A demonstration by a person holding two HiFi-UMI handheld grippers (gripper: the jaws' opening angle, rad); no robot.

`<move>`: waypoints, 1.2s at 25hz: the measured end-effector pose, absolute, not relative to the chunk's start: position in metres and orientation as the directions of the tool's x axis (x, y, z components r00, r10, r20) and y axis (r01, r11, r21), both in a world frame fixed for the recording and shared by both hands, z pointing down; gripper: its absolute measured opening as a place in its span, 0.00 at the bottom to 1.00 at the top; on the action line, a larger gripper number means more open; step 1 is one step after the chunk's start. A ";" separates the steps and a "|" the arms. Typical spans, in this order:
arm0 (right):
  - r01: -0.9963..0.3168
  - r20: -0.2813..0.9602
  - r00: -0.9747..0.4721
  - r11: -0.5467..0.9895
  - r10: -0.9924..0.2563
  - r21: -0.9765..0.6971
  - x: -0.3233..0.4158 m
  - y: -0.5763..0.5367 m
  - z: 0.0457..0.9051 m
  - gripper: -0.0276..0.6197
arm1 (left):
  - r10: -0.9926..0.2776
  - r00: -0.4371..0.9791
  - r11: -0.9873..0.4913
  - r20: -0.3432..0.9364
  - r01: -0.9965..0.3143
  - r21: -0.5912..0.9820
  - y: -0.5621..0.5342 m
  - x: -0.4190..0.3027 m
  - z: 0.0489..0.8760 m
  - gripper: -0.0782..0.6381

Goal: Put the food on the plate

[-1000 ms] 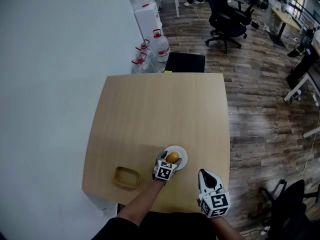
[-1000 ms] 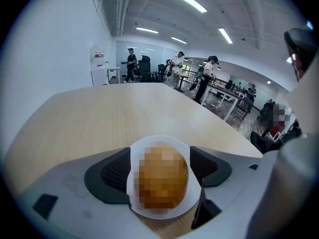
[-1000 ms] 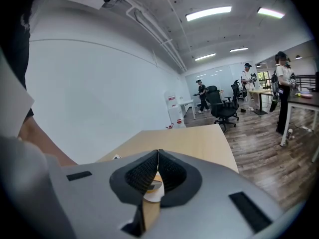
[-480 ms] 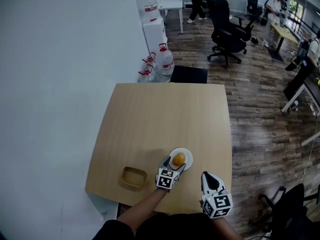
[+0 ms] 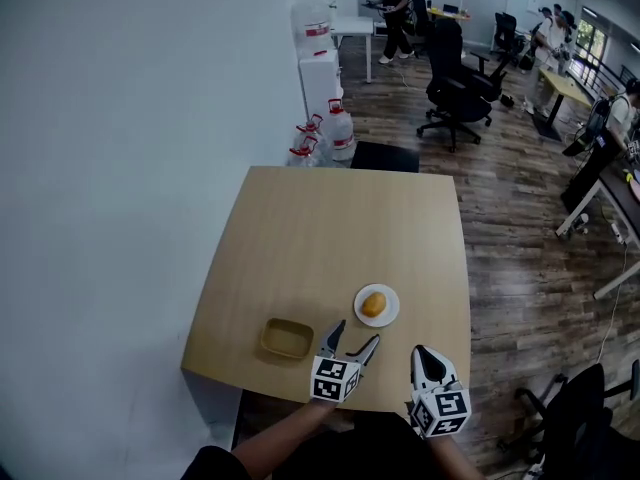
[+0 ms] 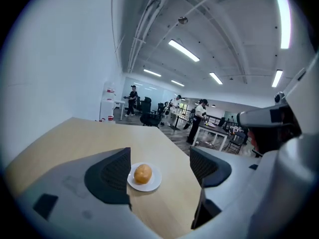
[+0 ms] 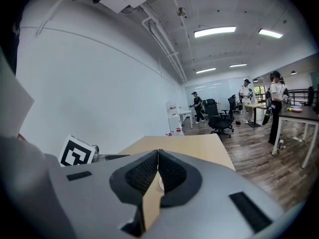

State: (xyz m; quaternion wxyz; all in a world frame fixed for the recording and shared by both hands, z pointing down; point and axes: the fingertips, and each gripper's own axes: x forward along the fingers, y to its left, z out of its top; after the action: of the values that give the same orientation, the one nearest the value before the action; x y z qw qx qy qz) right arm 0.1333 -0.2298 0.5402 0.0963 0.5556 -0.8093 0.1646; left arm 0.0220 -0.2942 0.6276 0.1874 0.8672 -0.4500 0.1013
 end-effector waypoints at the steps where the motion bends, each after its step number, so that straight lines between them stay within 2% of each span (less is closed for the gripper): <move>1: -0.930 0.341 -0.366 0.332 -0.866 -0.157 0.126 -0.222 0.539 0.14 | -0.756 0.568 -0.515 0.326 -0.823 0.238 -0.287 0.015 0.619 0.59; 5: -0.931 0.336 -0.365 0.336 -0.868 -0.143 0.106 -0.189 0.536 0.14 | -0.793 0.552 -0.483 0.259 -0.828 0.284 -0.250 -0.008 0.590 0.59; 11: -0.947 0.248 -0.311 0.279 -0.917 -0.157 0.097 -0.139 0.500 0.14 | -0.764 0.628 -0.566 0.146 -0.762 0.314 -0.163 -0.022 0.545 0.59; 14: -0.948 0.244 -0.317 0.296 -0.916 -0.120 0.087 -0.111 0.494 0.14 | -0.801 0.583 -0.529 0.137 -0.796 0.294 -0.127 -0.040 0.532 0.58; 15: -0.948 0.245 -0.317 0.297 -0.916 -0.118 0.084 -0.100 0.495 0.14 | -0.831 0.540 -0.490 0.137 -0.825 0.280 -0.114 -0.052 0.530 0.53; 17: -0.947 0.245 -0.318 0.295 -0.916 -0.126 0.081 -0.075 0.498 0.14 | -0.877 0.467 -0.424 0.114 -0.864 0.272 -0.089 -0.071 0.525 0.23; 23: -0.952 0.236 -0.306 0.296 -0.922 -0.078 0.074 -0.041 0.495 0.14 | -0.889 0.444 -0.406 0.111 -0.877 0.258 -0.064 -0.086 0.517 0.16; 26: -0.963 0.252 -0.265 0.268 -0.931 -0.026 0.078 -0.042 0.498 0.14 | -0.903 0.415 -0.389 0.112 -0.900 0.195 -0.066 -0.092 0.512 0.15; 30: -0.969 0.244 -0.238 0.247 -0.940 0.006 0.093 -0.041 0.497 0.14 | -0.899 0.428 -0.402 0.097 -0.891 0.210 -0.068 -0.088 0.509 0.15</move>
State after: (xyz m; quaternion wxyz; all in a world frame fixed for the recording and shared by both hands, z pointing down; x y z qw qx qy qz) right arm 0.0926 -0.0407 0.4973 0.0987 0.6093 -0.7834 0.0731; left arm -0.0878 -0.0681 0.5088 0.1154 0.8371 -0.5346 -0.0158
